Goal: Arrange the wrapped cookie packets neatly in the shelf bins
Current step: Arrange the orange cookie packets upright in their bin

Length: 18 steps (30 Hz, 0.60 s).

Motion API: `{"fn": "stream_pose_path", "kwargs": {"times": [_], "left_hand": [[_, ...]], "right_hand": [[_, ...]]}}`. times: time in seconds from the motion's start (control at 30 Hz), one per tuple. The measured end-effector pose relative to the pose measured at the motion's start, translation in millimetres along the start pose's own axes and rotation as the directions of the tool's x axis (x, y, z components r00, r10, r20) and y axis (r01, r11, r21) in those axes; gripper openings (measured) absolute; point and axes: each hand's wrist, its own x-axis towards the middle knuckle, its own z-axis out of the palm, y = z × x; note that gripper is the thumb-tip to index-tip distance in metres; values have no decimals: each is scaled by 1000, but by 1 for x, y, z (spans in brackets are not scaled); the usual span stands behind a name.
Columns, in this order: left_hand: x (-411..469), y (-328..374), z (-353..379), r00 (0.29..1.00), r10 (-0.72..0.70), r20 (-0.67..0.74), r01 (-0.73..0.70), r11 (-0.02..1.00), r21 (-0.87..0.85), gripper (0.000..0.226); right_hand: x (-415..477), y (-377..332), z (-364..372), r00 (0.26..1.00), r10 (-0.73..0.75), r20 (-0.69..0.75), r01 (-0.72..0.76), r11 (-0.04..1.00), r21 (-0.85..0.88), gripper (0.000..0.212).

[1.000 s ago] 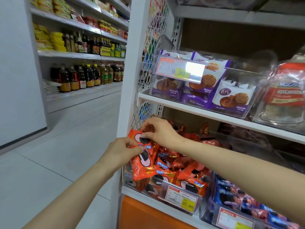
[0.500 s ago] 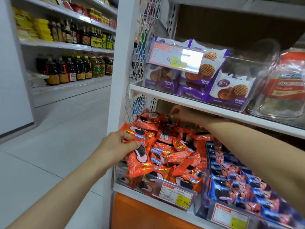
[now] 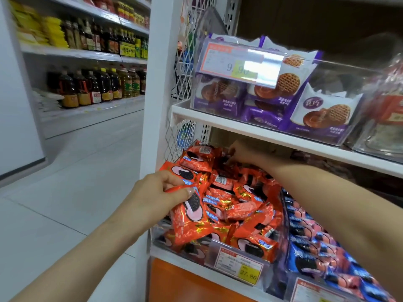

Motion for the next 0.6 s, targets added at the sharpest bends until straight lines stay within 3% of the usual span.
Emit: {"fn": "stream_pose_path", "kwargs": {"times": [0.17,0.3,0.47,0.53,0.6], "left_hand": [[-2,5,2,1000,11,-7,-11,1000,19,18],[-1,3,0,1000,-5,-3,5,1000,31,19],[-4,5,1,1000,-13,19,13,1000,9,20],[-6,6,2,999,-16,28,16,1000,-1,21],[-7,5,2,999,-21,24,21,1000,-7,21]], "right_hand": [[4,1,-11,997,-1,-83,5,999,41,37],[-6,-5,-27,997,68,-45,-47,932,360,18],[-66,-17,-40,992,55,-117,20,830,557,36],[-94,-12,-41,993,45,-113,19,859,512,55],[-128,-8,-42,994,42,-96,1,913,407,60]]}}
